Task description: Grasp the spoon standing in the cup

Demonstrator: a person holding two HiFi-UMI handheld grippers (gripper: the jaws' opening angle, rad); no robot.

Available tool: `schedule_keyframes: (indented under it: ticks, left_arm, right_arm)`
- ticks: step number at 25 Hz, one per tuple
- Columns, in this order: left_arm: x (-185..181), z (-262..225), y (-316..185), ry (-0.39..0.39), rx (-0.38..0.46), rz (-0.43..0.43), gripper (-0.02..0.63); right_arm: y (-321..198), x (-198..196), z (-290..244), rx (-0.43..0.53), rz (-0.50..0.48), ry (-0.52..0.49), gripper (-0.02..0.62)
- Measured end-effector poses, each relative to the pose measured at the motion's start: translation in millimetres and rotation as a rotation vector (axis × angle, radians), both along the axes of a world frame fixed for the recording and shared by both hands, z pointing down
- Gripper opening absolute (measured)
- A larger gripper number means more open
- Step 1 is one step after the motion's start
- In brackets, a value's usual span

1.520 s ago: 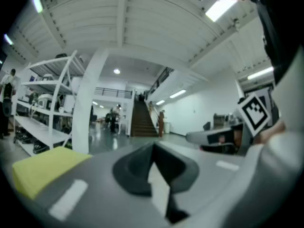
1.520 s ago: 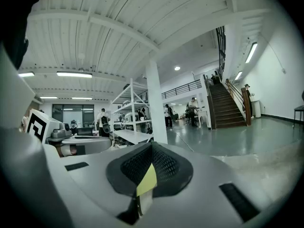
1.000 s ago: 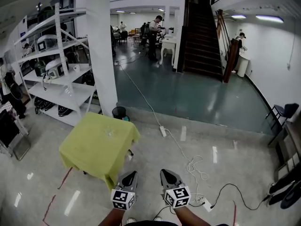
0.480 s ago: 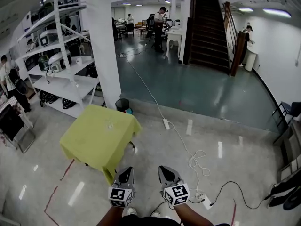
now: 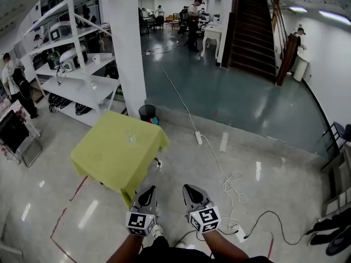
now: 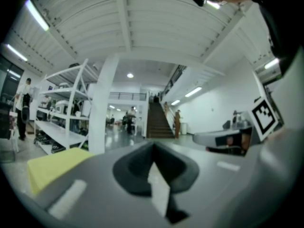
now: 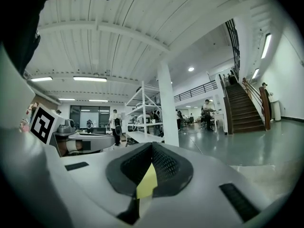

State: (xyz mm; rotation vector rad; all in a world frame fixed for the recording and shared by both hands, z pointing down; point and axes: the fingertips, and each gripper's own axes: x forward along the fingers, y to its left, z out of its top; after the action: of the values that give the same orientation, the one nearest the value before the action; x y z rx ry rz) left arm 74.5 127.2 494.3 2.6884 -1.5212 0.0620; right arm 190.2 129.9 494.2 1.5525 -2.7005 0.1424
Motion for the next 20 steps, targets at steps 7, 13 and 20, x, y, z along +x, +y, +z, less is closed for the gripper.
schedule_keyframes:
  ticks: [7,13,20]
  left_arm:
    - [-19,6,-57,0.007,-0.010,0.008,0.006]
    - [-56,2,-105,0.010,-0.004,-0.025,0.006]
    - [-111,13,-143,-0.011,-0.030,-0.067,0.006]
  right_arm:
    - [-66,-35,-9,0.021,-0.021,0.029,0.008]
    - [-114,-72,-13,0.070,-0.036,0.088,0.008]
    - [-151,-116,-9,0.089,-0.044,0.104,0.008]
